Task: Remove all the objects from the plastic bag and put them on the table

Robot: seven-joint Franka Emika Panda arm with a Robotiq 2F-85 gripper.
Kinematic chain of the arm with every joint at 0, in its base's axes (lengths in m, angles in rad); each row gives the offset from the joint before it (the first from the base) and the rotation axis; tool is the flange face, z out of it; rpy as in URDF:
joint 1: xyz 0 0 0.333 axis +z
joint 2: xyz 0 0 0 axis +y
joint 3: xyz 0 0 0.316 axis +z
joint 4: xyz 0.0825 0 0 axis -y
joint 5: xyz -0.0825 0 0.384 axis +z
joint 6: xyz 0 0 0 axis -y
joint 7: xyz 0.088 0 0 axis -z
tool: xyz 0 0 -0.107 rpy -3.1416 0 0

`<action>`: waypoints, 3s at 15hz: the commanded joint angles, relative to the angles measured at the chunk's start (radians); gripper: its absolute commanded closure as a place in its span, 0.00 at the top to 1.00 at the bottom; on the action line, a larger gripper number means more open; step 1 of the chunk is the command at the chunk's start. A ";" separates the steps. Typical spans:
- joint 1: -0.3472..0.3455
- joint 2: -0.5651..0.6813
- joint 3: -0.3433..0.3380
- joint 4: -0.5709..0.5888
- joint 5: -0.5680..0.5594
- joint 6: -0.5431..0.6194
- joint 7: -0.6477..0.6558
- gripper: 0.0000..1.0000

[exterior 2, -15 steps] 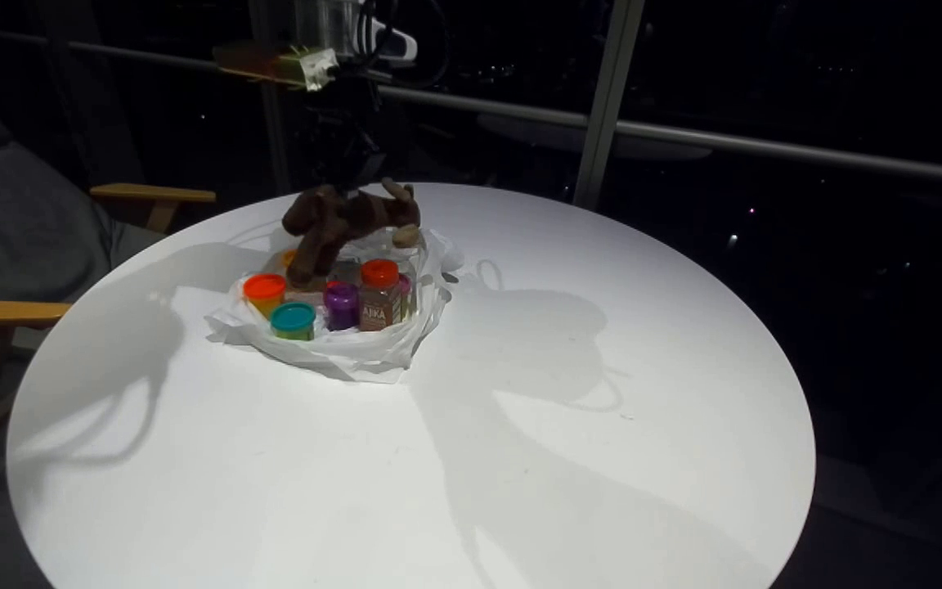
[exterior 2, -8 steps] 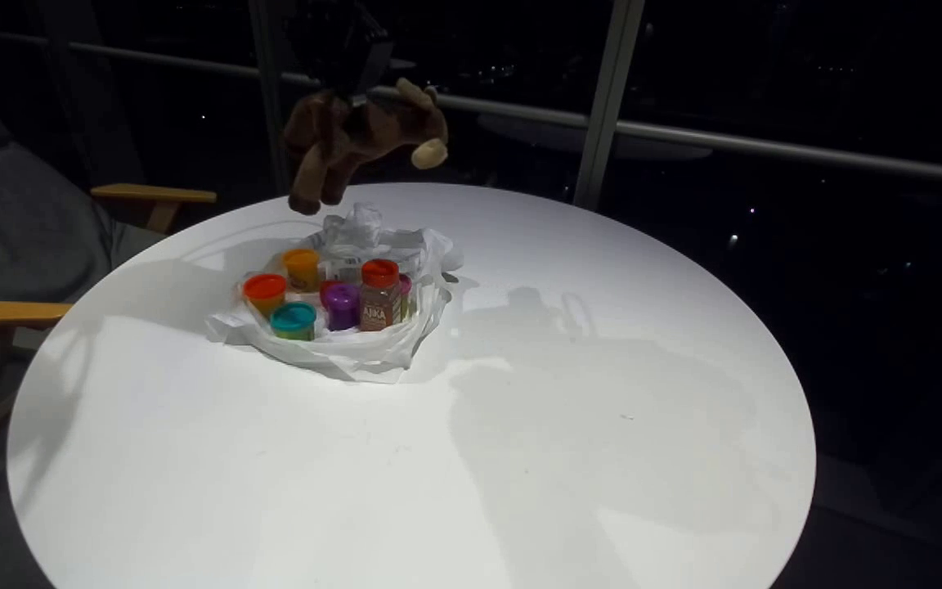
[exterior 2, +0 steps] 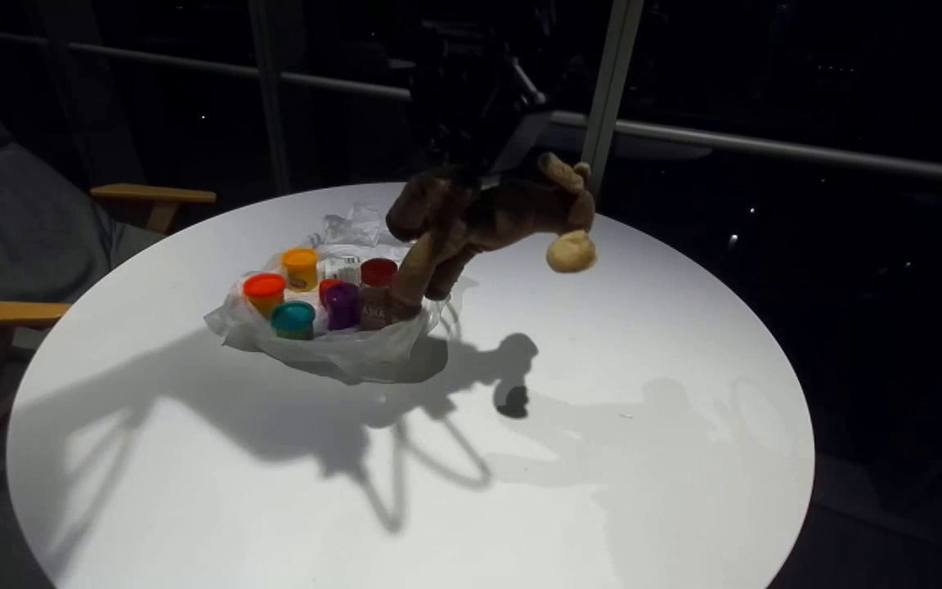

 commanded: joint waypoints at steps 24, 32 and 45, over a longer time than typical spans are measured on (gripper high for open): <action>0.063 0.110 0.027 0.104 0.011 -0.107 0.174 1.00; 0.053 0.130 0.021 0.103 0.012 -0.106 0.172 1.00; 0.090 0.393 0.095 0.296 -0.056 0.018 -0.178 1.00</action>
